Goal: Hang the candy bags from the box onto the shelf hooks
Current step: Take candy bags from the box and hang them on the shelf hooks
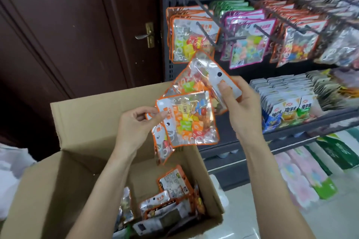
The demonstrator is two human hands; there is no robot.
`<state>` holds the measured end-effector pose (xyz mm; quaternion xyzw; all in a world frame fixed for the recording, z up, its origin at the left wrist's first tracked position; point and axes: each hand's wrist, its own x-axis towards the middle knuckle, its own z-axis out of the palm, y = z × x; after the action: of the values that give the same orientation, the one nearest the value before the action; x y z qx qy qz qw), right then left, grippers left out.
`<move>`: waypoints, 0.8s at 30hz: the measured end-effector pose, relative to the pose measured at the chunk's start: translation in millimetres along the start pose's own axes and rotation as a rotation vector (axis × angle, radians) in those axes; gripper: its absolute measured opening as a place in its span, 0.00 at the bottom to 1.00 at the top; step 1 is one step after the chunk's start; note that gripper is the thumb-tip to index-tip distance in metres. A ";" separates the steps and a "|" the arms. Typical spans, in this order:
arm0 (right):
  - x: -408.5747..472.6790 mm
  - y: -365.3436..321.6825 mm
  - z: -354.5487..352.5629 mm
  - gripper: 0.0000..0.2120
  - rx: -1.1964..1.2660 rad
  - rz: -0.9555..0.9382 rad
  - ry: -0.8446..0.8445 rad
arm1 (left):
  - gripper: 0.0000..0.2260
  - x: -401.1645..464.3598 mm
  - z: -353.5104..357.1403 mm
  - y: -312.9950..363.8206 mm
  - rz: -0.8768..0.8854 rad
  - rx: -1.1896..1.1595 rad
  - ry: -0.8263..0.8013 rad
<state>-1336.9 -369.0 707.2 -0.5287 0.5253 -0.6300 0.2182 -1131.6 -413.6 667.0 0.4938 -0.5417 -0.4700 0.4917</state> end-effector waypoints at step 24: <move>88.0 -9.0 -15.4 0.13 0.026 -0.190 0.015 | 0.06 -9.9 24.6 17.3 0.284 0.445 0.202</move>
<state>-1378.6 -432.2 755.5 -0.5685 0.4664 -0.6584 0.1604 -1157.1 -401.9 681.7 0.5532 -0.6437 -0.2140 0.4836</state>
